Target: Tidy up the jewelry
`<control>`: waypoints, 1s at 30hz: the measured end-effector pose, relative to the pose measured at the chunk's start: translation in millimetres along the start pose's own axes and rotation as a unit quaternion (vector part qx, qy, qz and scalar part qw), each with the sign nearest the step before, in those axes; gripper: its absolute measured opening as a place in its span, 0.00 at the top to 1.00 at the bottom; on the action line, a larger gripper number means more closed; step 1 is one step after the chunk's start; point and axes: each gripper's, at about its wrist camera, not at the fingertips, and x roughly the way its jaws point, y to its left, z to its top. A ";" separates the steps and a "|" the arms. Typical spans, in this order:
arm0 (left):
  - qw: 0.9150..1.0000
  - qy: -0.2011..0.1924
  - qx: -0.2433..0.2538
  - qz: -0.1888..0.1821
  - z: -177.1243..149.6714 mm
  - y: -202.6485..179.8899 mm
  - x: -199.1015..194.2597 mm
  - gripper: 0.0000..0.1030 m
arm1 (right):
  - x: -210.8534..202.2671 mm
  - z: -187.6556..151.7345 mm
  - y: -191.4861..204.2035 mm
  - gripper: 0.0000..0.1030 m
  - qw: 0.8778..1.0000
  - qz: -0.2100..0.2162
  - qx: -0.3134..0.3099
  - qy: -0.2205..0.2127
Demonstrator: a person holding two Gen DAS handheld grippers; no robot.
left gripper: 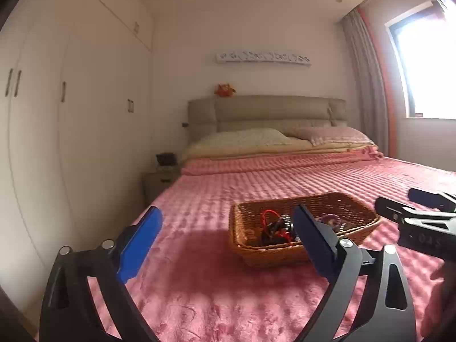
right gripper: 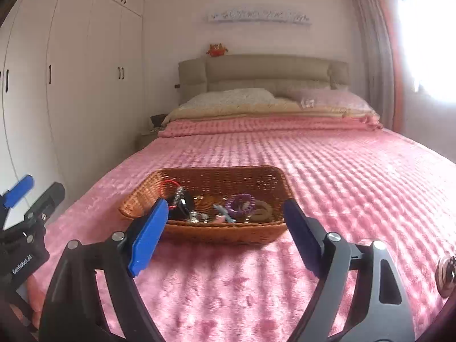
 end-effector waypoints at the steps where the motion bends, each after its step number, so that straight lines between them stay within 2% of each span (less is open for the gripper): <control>1: 1.000 -0.002 0.001 0.003 -3.5 -1.3 1.0 0.11 | 0.4 -4.2 0.7 0.22 1.000 -0.003 -0.004 -0.001; 4: 1.000 0.006 0.000 0.008 -14.7 -1.8 1.8 0.10 | 4.4 -12.4 4.8 0.22 1.000 -0.017 -0.017 -0.002; 7: 0.999 0.036 -0.010 0.001 -21.2 0.7 10.3 0.10 | 5.1 -18.7 5.7 0.22 0.999 -0.021 -0.023 0.003; 14: 0.996 0.078 -0.037 0.000 -27.3 13.1 27.1 0.08 | 15.1 -21.9 -1.5 0.18 0.999 -0.020 -0.010 0.028; 18: 0.996 0.084 -0.036 0.001 -28.3 10.0 32.4 0.08 | 20.2 -23.1 0.7 0.18 0.999 -0.018 -0.019 0.044; 30: 0.997 0.079 -0.022 -0.002 -28.4 5.0 29.1 0.07 | 19.9 -24.5 6.9 0.18 0.999 -0.019 -0.027 0.043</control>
